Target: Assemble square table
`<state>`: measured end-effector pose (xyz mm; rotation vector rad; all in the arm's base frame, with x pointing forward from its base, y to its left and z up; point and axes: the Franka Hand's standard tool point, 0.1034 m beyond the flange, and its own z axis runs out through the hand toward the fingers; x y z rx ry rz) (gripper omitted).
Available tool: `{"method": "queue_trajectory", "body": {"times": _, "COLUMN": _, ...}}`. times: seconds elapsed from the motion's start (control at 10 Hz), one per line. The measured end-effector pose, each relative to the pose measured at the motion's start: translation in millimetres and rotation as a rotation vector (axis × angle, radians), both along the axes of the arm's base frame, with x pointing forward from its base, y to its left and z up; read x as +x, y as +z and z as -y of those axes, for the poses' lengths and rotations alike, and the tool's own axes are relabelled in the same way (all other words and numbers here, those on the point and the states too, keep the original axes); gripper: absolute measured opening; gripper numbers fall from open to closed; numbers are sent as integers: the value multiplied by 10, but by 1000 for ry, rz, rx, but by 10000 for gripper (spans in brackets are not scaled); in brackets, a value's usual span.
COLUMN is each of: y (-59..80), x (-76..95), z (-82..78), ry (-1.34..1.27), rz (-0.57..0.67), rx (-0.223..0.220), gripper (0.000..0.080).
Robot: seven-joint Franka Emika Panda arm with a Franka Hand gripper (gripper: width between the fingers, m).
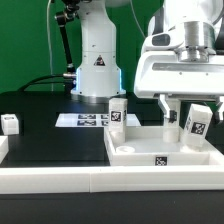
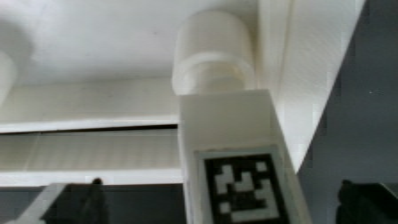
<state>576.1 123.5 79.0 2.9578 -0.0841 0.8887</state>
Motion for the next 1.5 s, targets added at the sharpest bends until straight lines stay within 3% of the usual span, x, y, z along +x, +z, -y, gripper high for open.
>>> {"method": "queue_trajectory", "body": {"times": 0.3, "y": 180, "x": 51, "z": 18, "ry": -1, "rz": -28, "rx": 20, "gripper": 649}}
{"method": "queue_trajectory", "body": {"times": 0.5, "y": 144, "x": 37, "z": 20, "ry": 1, "rz": -29, "rx": 16, "gripper": 649}}
{"method": "queue_trajectory", "body": {"times": 0.8, "y": 55, "x": -16, "z": 85, "ry": -27, "rz": -301, "rx": 55, "gripper": 649}}
{"method": "queue_trajectory", "body": {"times": 1.2, "y": 84, "x": -39, "z": 38, "ry": -57, "rz": -576, "rx": 96, "gripper": 649}}
{"method": "queue_trajectory", "body": {"times": 1.5, "y": 92, "x": 56, "z": 27, "ry": -77, "rz": -579, "rx": 104, "gripper": 649}}
